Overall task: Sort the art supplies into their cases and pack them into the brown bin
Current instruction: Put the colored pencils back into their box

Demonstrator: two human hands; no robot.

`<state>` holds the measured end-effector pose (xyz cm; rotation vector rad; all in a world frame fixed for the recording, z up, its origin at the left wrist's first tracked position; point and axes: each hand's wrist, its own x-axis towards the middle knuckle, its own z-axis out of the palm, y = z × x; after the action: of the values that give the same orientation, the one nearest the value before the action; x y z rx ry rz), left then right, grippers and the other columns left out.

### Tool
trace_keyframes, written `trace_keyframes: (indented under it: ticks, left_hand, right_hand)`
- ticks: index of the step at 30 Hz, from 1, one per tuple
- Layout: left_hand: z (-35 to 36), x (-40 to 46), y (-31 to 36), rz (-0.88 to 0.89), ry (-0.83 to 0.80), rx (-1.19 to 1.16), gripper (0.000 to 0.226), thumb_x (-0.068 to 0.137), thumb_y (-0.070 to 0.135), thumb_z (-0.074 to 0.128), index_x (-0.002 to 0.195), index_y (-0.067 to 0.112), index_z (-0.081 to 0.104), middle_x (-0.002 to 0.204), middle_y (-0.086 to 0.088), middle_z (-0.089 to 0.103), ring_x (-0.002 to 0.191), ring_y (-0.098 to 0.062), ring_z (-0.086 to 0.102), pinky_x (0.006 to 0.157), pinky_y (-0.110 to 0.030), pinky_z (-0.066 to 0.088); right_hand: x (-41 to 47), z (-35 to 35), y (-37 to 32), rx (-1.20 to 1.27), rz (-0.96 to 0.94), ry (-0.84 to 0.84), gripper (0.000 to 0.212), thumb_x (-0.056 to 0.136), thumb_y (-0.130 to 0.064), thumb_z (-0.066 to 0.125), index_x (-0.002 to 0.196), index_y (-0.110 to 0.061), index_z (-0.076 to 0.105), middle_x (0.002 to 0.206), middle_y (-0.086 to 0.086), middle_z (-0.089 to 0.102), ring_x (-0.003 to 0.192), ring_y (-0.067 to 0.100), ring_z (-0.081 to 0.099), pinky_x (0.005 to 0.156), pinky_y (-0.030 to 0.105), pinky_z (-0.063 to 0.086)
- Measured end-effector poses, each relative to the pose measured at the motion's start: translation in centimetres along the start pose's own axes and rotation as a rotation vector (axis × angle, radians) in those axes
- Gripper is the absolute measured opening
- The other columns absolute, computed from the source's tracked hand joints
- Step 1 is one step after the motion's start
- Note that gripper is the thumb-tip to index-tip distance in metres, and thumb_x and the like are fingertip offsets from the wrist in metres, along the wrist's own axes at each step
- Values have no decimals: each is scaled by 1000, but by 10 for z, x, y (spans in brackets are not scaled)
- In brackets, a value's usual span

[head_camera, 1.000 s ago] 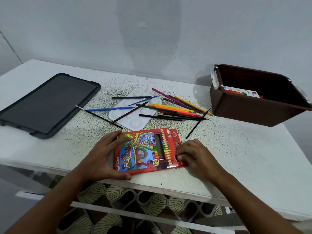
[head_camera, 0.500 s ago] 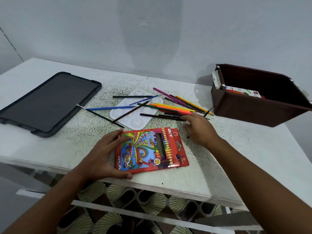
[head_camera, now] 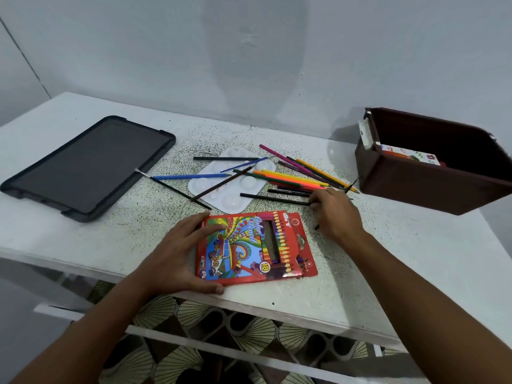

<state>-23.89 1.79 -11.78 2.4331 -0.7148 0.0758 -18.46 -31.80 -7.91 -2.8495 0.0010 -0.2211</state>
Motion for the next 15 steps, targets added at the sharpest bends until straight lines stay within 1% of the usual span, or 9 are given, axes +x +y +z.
trace_keyframes:
  ticks: [2, 4, 8, 11, 15]
  left_hand:
    - [0, 0, 0, -1, -1, 1, 104, 47, 85, 68, 137, 46, 34, 152, 3, 26, 137, -18, 29, 106, -50, 35]
    - [0, 0, 0, -2, -2, 4, 104, 47, 85, 68, 137, 46, 34, 152, 3, 26, 137, -19, 29, 107, -50, 35]
    - [0, -1, 0, -10, -15, 3, 104, 47, 86, 67, 137, 49, 31, 153, 2, 24, 138, -19, 27, 107, -50, 34]
    - [0, -1, 0, -14, -17, 14, 104, 47, 86, 67, 138, 50, 30, 153, 3, 24, 138, -18, 27, 107, -50, 34]
    - [0, -1, 0, -24, -21, 6, 104, 46, 86, 67, 137, 51, 30, 154, 5, 22, 139, -17, 25, 108, -50, 33]
  right_hand:
    - [-4, -7, 13, 17, 4, 46, 16, 94, -12, 54, 101, -20, 65, 107, -1, 62, 105, 26, 52, 75, 36, 46]
    - [-12, -19, 31, 15, 17, 73, 15, 93, -11, 57, 99, -19, 67, 101, 0, 62, 102, 26, 50, 74, 36, 43]
    - [-37, -46, 76, -55, 9, 57, 12, 86, -8, 66, 88, -20, 69, 84, -1, 60, 91, 31, 54, 68, 35, 42]
    - [-56, -62, 96, -98, -4, 31, 16, 83, -4, 69, 85, -19, 70, 76, -5, 53, 79, 25, 48, 63, 33, 38]
    - [-68, -58, 91, -44, -78, 10, 15, 82, -3, 71, 85, -18, 71, 77, -6, 56, 78, 19, 44, 64, 31, 34]
